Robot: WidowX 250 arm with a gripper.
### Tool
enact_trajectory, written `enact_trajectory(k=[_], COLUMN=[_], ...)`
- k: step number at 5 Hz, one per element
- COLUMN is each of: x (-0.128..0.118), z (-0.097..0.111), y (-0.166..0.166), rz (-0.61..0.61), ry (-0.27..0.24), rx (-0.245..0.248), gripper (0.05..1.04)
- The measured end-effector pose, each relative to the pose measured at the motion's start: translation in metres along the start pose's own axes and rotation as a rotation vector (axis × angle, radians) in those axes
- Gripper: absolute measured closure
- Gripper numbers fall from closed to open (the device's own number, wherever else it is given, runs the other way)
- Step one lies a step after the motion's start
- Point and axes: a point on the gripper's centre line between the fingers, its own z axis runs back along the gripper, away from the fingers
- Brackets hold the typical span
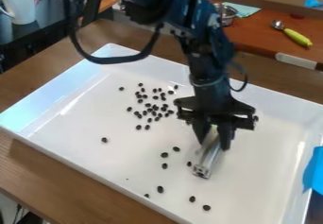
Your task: Sweep into pile
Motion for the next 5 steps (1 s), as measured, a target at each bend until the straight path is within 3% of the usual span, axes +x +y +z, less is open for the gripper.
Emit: enact_trajectory(k=[2,4,5], x=[0.0,-0.007,-0.005], z=[0.003,0.015,0.017], y=[0.031,0.084,0.102], rz=[0.018,0.06,0.06], ry=[0.052,0.164,0.181], rx=[0.015,0.048,0.06], gripper=[0.704,0.704,0.704])
